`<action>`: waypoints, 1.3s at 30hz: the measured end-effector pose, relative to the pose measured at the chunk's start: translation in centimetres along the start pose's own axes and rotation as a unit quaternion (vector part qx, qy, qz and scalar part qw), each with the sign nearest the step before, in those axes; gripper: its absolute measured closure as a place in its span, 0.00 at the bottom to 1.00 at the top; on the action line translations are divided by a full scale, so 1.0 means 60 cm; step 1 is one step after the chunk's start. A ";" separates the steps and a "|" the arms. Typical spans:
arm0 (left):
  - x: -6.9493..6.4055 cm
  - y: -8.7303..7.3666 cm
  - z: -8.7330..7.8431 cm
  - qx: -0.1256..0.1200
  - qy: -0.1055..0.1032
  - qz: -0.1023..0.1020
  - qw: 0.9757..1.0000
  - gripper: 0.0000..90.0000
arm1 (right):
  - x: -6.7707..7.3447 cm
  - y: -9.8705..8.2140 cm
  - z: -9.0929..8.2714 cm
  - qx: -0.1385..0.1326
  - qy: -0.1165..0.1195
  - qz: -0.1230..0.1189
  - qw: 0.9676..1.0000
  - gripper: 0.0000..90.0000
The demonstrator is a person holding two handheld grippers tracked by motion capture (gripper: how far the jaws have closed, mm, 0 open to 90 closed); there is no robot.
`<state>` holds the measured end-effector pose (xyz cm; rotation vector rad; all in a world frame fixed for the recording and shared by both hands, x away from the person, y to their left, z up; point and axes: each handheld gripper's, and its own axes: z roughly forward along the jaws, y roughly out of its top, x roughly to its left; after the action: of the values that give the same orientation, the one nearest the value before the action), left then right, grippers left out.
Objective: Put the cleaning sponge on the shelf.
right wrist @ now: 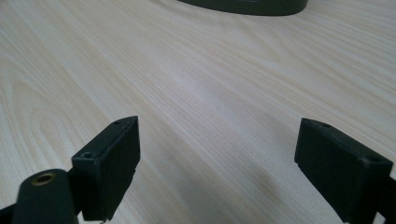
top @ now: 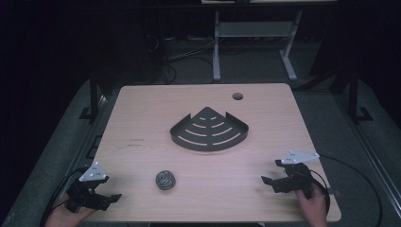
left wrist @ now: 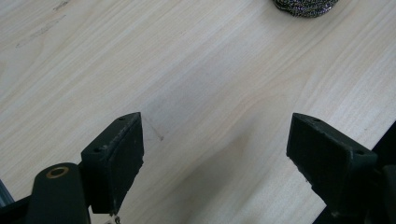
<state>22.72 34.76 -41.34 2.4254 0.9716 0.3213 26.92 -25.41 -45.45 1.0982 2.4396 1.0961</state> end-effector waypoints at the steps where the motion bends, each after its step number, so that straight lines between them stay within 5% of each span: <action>1: 0.000 0.001 0.001 0.001 -0.001 0.001 1.000 0.20 | 0.000 0.000 0.000 0.001 0.001 0.001 1.000 0.15; 39: -0.021 0.069 0.030 0.008 -0.028 0.048 0.998 0.20 | -0.001 -0.003 -0.005 -0.004 0.002 0.004 1.000 0.15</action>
<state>24.93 30.66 -40.66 2.4864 0.8374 0.2798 26.71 -25.70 -45.37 1.1060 2.4340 1.1112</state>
